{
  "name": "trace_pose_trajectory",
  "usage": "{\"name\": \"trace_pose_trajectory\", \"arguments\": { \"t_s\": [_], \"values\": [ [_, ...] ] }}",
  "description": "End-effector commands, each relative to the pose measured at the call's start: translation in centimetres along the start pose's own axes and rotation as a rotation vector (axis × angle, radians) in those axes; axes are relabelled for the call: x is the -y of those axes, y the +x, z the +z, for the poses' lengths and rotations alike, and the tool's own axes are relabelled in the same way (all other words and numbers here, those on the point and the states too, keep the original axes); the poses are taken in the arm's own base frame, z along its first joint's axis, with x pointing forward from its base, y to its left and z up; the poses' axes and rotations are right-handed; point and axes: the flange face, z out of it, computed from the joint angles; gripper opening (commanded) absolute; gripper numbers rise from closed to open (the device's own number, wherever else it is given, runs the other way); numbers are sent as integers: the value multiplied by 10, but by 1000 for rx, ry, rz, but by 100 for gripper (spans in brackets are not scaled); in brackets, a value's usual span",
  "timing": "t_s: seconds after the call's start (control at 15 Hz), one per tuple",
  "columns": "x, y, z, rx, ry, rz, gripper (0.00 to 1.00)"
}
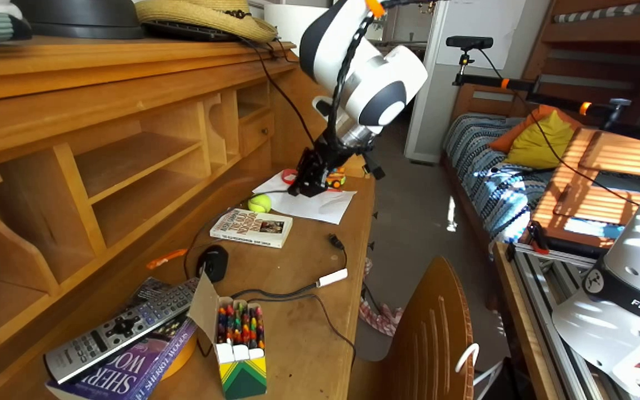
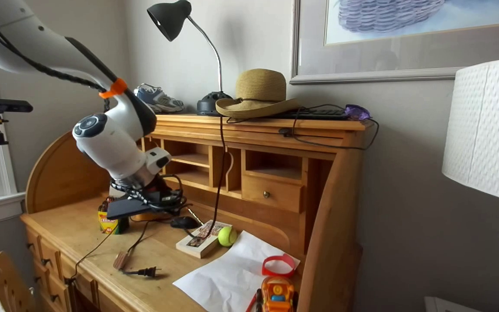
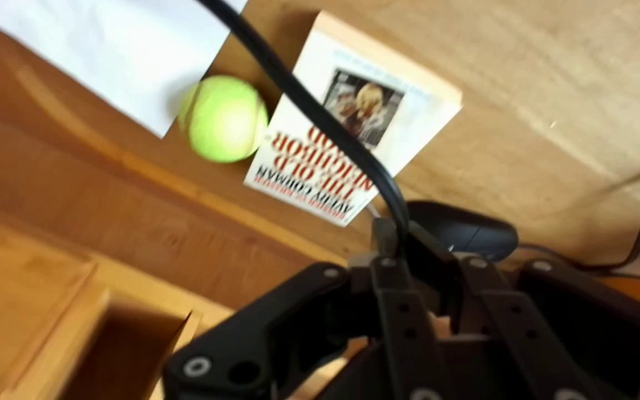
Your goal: Put the cable on the top
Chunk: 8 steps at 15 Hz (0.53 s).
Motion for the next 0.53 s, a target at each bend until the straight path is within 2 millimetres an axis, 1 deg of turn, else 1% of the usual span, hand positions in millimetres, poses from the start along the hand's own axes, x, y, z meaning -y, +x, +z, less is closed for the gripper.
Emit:
{"name": "trace_pose_trajectory", "arguments": {
  "t_s": [0.0,0.13,0.2,0.27,0.47],
  "values": [
    [-11,1,-49,-201,-67,-17,2],
    [-1,-14,-55,-274,-56,17,2],
    [-2,-19,-64,-280,-67,94,2],
    [4,-29,-63,-281,-93,164,2],
    [17,-54,-72,-265,-134,380,2]
  ]
}}
